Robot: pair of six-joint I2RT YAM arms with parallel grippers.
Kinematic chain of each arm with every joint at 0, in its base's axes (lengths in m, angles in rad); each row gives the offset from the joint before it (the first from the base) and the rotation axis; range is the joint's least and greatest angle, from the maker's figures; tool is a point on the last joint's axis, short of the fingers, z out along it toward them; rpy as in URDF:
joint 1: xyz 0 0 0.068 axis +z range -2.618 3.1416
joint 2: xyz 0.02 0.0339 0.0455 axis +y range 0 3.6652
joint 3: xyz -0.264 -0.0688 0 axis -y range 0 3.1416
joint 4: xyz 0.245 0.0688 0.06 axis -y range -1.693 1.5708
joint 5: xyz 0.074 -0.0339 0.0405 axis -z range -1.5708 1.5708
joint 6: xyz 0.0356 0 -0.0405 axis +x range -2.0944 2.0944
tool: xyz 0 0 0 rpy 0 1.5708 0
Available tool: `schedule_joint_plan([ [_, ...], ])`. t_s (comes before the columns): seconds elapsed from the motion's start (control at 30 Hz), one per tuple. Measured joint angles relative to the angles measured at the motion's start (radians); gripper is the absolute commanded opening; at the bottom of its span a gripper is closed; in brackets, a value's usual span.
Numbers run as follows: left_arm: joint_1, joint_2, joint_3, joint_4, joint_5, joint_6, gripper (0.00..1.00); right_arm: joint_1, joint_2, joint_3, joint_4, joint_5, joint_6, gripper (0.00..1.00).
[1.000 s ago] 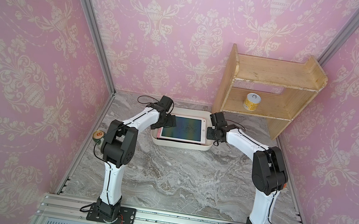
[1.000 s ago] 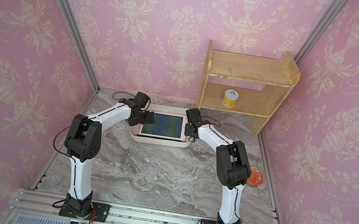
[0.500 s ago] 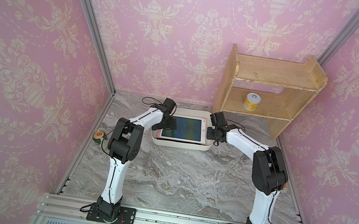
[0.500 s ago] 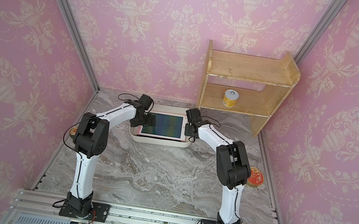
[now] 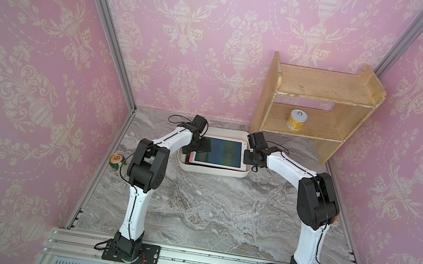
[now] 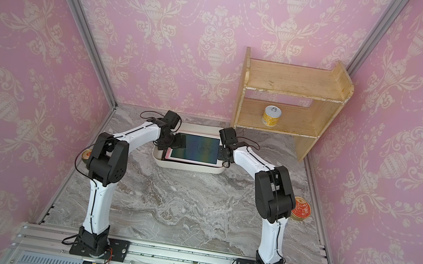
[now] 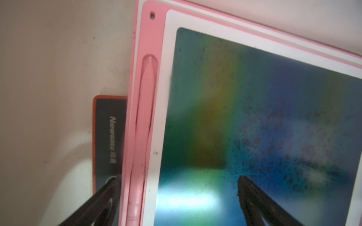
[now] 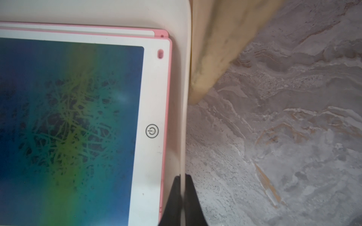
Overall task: Take out the writing tablet from the storage box
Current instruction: Pick up the writing tablet from the storage box.
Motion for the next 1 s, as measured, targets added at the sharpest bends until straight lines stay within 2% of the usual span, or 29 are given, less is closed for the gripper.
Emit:
schedule_joint_plan([
  [0.4,-0.002,-0.008,-0.006,-0.002,0.039,-0.044,0.95,0.000,0.000,0.000,0.000,-0.002,0.000,0.00],
  [1.0,-0.001,-0.114,-0.008,-0.003,0.094,-0.065,0.95,0.000,0.000,-0.002,0.002,-0.002,0.000,0.00],
])
